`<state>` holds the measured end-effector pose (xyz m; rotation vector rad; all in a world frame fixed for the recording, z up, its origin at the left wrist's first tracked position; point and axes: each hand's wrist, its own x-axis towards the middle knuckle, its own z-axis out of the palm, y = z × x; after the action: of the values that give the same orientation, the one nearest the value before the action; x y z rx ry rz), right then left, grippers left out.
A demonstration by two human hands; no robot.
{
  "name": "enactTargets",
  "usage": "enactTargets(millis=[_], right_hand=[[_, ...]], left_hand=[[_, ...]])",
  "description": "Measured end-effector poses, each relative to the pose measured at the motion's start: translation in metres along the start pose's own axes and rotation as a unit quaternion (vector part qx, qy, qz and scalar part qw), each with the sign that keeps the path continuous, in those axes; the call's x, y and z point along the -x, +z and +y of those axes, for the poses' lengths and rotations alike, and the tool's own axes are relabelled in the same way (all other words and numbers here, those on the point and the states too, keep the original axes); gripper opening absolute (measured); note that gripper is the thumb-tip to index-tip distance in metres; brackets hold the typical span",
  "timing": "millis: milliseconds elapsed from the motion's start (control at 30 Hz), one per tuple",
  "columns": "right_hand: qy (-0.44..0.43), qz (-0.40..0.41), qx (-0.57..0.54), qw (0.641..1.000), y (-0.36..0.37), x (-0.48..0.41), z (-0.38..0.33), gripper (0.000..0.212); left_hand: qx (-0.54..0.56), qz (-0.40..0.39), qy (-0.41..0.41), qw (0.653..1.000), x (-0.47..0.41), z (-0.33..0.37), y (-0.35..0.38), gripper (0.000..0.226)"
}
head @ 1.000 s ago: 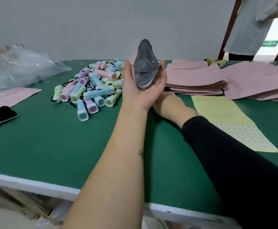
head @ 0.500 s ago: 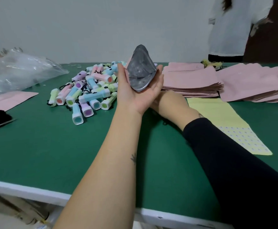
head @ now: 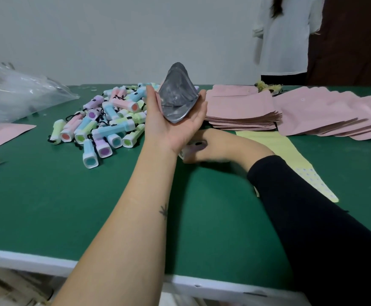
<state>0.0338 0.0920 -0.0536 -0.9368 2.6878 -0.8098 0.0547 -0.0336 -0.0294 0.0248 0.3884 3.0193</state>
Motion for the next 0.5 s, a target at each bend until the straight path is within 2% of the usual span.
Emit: enactTargets(millis=[67, 100, 167, 233, 300, 400, 433, 500], right_hand=[[0.006, 0.011, 0.022, 1.000, 0.000, 0.003, 0.004, 0.015], [0.017, 0.045, 0.058, 0.997, -0.003, 0.004, 0.006, 0.022], [0.056, 0.161, 0.133, 0.976, -0.013, 0.007, 0.012, 0.029], [0.064, 0.298, 0.041, 0.951, -0.030, 0.014, 0.016, 0.033], [0.028, 0.428, -0.113, 0.896, -0.047, 0.023, 0.015, 0.036], [-0.089, 0.562, -0.240, 0.787, -0.059, 0.036, -0.008, 0.030], [-0.127, 0.579, -0.254, 0.764, -0.057, 0.039, -0.018, 0.028], [-0.179, 0.596, -0.221, 0.751, -0.050, 0.042, -0.038, 0.028]], left_hand=[[-0.003, -0.003, -0.001, 1.000, 0.000, 0.000, 0.001, 0.070], [-0.008, -0.004, -0.002, 1.000, 0.001, -0.001, 0.001, 0.070], [-0.015, -0.002, -0.002, 1.000, 0.000, -0.001, 0.002, 0.070], [-0.016, -0.003, -0.005, 1.000, 0.000, -0.003, 0.001, 0.070], [-0.020, -0.005, -0.012, 1.000, 0.001, -0.006, 0.001, 0.071], [-0.053, 0.000, -0.021, 0.998, 0.000, -0.012, 0.002, 0.074], [-0.060, 0.002, -0.024, 0.998, 0.000, -0.015, 0.002, 0.074], [-0.063, -0.005, -0.032, 0.997, 0.000, -0.020, 0.002, 0.076]])
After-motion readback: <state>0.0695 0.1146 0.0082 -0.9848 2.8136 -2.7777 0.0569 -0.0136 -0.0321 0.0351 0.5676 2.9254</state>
